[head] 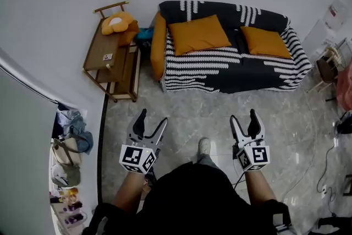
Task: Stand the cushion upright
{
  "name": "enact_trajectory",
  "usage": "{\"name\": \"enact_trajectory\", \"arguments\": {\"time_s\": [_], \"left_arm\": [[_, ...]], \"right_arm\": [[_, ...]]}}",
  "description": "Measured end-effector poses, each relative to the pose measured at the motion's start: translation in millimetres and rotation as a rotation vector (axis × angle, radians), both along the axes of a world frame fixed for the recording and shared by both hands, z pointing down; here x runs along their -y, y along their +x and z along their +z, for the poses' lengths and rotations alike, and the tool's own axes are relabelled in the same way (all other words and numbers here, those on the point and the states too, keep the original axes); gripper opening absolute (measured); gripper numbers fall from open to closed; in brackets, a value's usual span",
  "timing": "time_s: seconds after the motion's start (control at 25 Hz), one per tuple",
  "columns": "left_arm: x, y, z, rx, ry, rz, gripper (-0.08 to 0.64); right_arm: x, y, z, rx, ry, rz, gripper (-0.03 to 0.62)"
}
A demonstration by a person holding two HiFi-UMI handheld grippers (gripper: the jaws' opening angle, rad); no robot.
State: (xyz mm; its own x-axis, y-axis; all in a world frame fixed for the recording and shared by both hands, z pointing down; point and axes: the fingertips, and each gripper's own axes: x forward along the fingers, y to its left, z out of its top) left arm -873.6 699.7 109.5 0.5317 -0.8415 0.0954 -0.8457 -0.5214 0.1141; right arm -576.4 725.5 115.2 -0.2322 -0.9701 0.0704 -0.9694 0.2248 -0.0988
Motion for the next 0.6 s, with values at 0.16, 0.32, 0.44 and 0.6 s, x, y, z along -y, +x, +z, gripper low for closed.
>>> {"name": "enact_trajectory", "arguments": {"time_s": [0.16,0.32,0.44,0.6], "left_arm": [[36,15,-5,0.032,0.017,-0.016,0.347],[72,37,-14,0.030,0.031,-0.054,0.347],[95,61,-15,0.035,0.035,-0.063,0.347],[120,95,-1,0.042,0.000,-0.058,0.347]], "right_arm": [[47,12,7,-0.018,-0.007,-0.022,0.345],[91,31,4,0.041,-0.010,-0.051,0.345],[115,54,7,0.050,-0.007,-0.065,0.345],[136,87,17,0.083,-0.038,-0.057,0.345]]}}
